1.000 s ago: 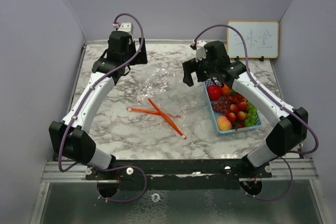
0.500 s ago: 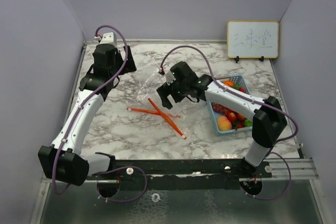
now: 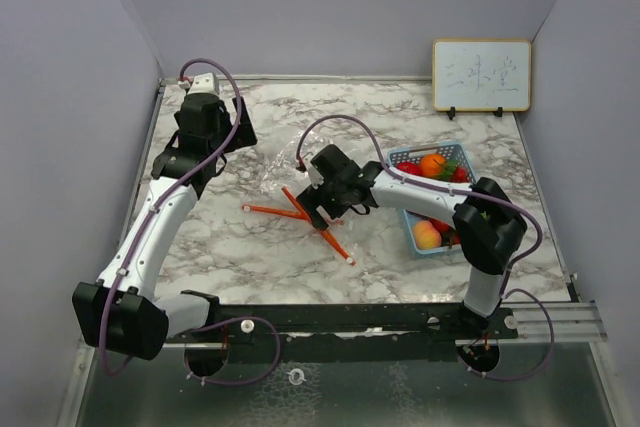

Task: Place the food in the zip-top bag and seal the zipper
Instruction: Pick up the zipper food storage bag at the center of the board.

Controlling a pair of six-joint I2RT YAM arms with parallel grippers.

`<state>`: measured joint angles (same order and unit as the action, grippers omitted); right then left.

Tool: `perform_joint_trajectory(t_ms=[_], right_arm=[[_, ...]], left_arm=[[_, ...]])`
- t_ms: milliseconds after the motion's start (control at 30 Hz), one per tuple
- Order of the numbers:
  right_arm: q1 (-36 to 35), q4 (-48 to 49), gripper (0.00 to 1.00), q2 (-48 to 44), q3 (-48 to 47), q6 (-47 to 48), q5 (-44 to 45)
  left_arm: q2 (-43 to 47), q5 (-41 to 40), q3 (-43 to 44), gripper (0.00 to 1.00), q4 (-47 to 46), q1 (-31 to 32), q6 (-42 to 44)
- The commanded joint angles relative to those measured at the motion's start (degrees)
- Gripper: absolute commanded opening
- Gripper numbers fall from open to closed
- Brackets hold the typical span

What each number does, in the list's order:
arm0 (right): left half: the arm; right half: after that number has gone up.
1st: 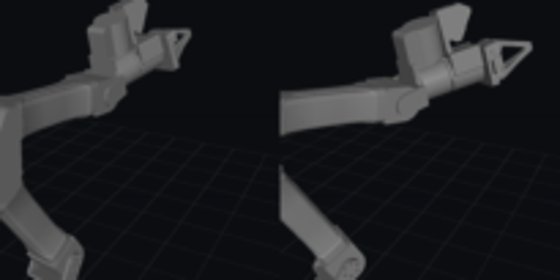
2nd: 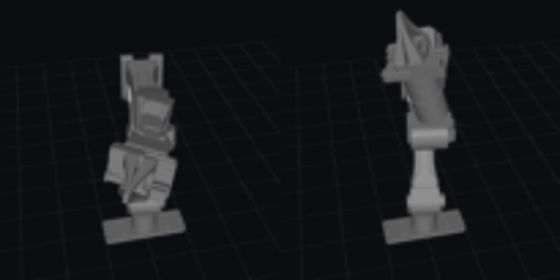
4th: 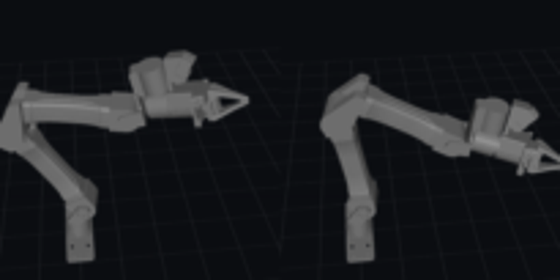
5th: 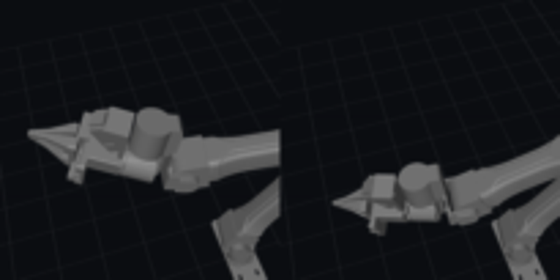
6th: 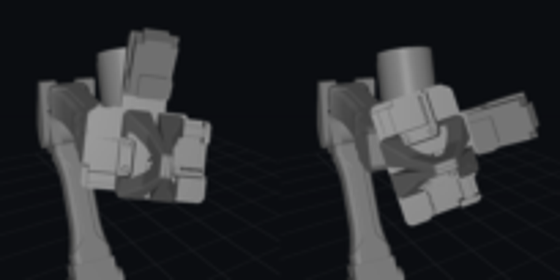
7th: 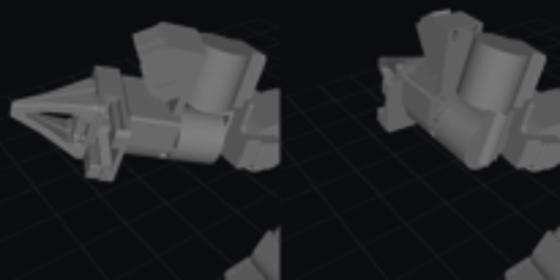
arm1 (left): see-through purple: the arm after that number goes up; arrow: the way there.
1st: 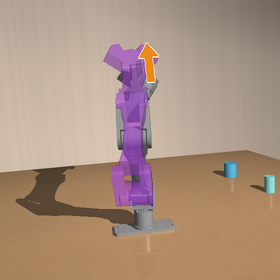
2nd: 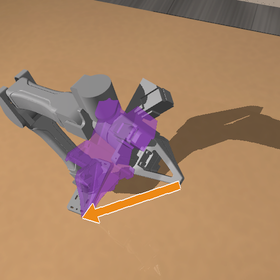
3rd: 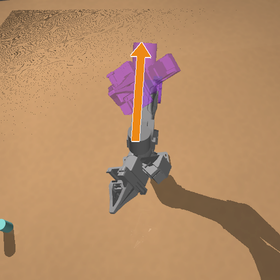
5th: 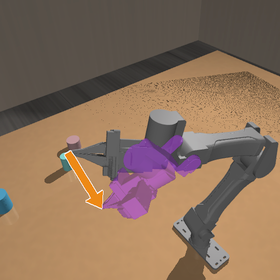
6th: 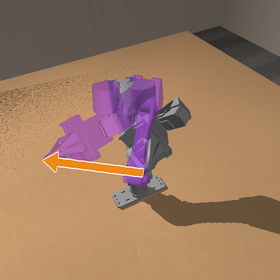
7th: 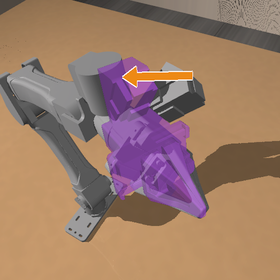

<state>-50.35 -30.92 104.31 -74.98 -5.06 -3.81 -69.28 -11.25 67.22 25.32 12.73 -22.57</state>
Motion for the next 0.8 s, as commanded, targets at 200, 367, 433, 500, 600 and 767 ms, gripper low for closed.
perform_joint_trajectory(t_ms=[200, 367, 433, 500, 600, 767], right_arm=[[-0.4, 3.8, 0.41, 3.7, 2.0, -2.6, 10.1], [-0.4, -0.7, 0.12, 1.6, -2.3, -4.2, 10.0], [-0.3, -3.0, 0.05, -0.2, -5.1, -4.7, 9.0], [-0.4, -4.4, 0.02, -2.4, -7.5, -5.5, 9.0], [-0.3, -4.4, 0.02, -5.3, -10.6, -6.6, 10.2], [0.2, -4.2, 0.02, -6.3, -16.9, -8.7, 10.7]], left_arm=[[2.8, -1.8, -1.1, 0.99, -1.2, -0.3, -1.2], [3.7, 0.0, 0.0, 0.97, -0.4, -0.4, -2.1], [4.5, 3.5, 0.4, 0.93, -0.8, -0.4, -2.8], [6.0, 9.4, -0.5, 0.90, -3.0, -0.4, -3.8], [8.5, 21.1, -3.3, 0.88, -8.8, -0.4, -6.2], [12.5, 33.7, -9.0, 0.87, -20.8, -0.4, -12.2]])
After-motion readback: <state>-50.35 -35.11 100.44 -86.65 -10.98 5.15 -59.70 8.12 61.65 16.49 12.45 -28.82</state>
